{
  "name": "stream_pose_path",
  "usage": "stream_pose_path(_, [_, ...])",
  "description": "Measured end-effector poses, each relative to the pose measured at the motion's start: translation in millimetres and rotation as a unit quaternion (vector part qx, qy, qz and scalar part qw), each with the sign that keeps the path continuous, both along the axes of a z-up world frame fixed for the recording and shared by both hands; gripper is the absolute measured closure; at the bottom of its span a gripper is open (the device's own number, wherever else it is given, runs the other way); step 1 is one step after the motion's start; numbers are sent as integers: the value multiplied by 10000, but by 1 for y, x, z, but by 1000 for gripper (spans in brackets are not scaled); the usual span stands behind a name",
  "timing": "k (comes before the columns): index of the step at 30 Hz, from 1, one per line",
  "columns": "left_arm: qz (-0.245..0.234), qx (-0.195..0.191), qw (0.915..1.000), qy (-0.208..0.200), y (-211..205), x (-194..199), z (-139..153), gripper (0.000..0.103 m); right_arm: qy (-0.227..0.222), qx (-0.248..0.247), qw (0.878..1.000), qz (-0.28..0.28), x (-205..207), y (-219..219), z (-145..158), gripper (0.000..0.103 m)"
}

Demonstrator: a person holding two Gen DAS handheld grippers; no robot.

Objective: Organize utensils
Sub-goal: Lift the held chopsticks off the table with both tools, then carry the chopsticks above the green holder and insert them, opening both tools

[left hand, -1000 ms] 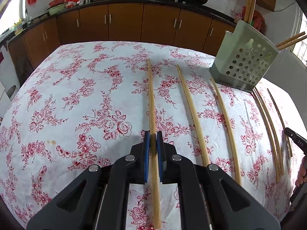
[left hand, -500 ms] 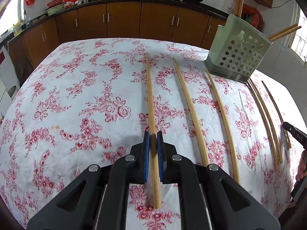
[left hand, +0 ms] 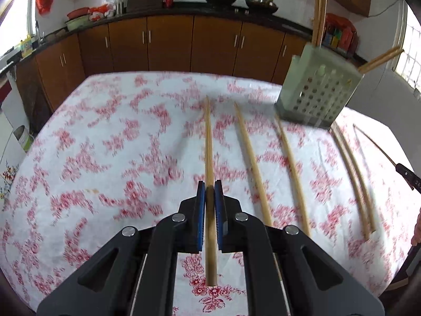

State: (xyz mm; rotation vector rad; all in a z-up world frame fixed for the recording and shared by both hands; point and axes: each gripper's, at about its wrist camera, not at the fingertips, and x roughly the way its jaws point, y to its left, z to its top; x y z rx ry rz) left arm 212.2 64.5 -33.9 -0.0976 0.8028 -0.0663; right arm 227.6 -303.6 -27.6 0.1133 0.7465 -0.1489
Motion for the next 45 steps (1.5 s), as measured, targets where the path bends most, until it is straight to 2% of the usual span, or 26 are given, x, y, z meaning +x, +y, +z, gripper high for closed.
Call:
stream_pose_path(6, [133, -238, 9977, -624, 10, -5, 47, 96, -594, 57, 9981, -119, -11, -10, 43, 95])
stream_pose_path(14, [235, -481, 9899, -1315, 18, -11, 99, 96, -1184, 122, 9927, -200, -23, -13, 79, 95])
stream_pose_path(24, [189, -396, 9881, -1477, 16, -9, 111, 96, -1388, 106, 9901, -200, -22, -12, 92, 96])
stream_pose_path(29, [-6, -423, 9837, -1747, 9, -16, 138, 96, -1617, 266, 9865, -1, -28, -5, 122, 96])
stream_pose_path(35, [-445, -655, 9725, -2190, -16, -27, 190, 96, -2096, 925, 9716, 588, -41, 6, 178, 96])
stream_pose_path(39, [-687, -824, 9638, -2441, -39, -28, 217, 96, -2550, 1235, 9547, 907, -45, 17, 213, 96])
stream_pose_path(45, [-632, -907, 9581, -2643, -70, -1, 230, 96, -2958, 1008, 9455, 919, -27, 39, 232, 96])
